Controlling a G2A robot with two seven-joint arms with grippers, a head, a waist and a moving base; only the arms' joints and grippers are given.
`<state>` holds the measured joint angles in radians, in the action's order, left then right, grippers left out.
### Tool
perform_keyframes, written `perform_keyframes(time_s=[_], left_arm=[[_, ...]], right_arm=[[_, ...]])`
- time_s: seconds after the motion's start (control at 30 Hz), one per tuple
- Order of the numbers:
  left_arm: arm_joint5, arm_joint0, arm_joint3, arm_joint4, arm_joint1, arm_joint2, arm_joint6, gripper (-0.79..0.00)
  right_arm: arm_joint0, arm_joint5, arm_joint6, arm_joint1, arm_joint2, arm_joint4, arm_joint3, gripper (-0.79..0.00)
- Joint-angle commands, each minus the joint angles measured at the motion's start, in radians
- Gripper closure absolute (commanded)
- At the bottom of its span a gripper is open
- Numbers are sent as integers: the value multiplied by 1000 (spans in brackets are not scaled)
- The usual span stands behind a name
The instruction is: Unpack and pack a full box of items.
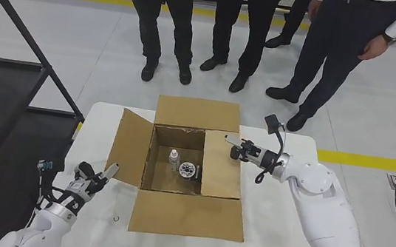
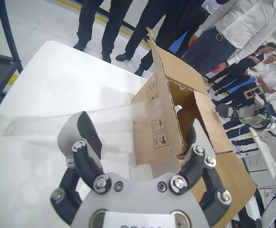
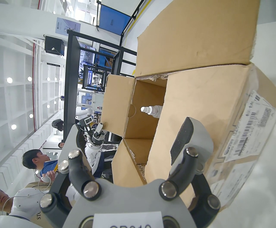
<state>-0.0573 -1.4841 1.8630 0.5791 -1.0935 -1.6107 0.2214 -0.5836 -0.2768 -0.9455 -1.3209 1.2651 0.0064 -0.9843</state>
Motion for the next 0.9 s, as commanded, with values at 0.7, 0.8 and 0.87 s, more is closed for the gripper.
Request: perform_keyframes(time_s=[0.7,0.8,0.87], left_arm=[[-267,-147,260,-530,-5,-163,93,-785],[-259,-114,250,-577,-2,-129,192,-785],[-246,-89,241,-576,0,-92,240,-785]], right_arm=[[-37,89,17,33,12,-57,0,-785],[-32,72,-4,31,-5,-49,10,-785],[-29,62,-15,30,-16,-42,14,-785]])
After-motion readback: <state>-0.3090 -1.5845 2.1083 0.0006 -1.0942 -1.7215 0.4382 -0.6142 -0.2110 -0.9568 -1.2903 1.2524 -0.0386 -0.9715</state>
